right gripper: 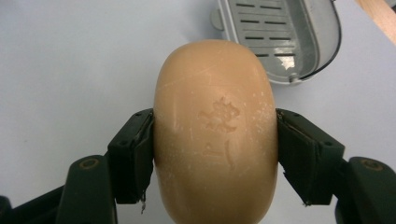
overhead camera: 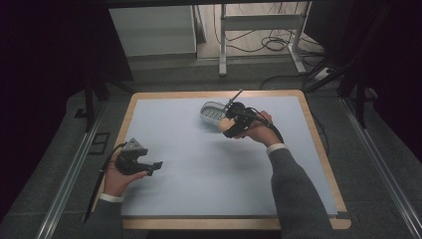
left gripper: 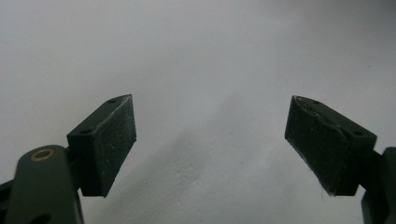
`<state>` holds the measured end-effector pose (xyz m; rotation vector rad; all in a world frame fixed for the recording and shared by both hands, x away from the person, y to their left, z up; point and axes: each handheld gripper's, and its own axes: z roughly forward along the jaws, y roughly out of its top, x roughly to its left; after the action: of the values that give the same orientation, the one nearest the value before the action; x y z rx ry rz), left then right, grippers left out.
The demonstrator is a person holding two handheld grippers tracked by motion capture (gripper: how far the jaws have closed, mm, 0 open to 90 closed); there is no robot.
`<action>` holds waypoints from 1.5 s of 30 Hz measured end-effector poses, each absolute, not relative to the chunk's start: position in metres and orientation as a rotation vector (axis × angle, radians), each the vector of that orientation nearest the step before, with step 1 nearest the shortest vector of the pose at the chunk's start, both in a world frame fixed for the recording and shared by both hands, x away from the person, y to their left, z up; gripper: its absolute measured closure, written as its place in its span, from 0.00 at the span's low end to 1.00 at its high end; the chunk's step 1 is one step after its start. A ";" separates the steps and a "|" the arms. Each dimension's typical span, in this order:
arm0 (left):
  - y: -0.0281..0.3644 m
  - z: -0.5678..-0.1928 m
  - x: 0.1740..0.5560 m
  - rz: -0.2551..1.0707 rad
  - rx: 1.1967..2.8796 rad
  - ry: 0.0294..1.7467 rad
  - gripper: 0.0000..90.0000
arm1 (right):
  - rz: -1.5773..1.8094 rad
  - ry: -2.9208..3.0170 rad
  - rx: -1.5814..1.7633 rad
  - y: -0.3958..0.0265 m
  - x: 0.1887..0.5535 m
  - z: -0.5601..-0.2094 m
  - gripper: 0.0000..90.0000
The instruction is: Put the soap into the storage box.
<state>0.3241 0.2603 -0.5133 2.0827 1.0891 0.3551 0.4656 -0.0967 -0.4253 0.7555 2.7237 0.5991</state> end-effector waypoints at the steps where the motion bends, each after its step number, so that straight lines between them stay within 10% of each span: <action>1: 0.261 -0.513 0.324 0.355 2.086 1.086 0.19 | 0.599 2.724 0.755 -0.097 0.466 -0.425 0.36; 45: 0.263 -0.516 0.326 0.338 2.075 1.092 0.19 | 0.593 2.746 0.633 -0.067 0.535 -0.431 0.36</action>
<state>0.3260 0.2629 -0.5161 2.0748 1.0924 0.3378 0.5345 -0.0669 -0.4310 0.6327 2.7455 0.5933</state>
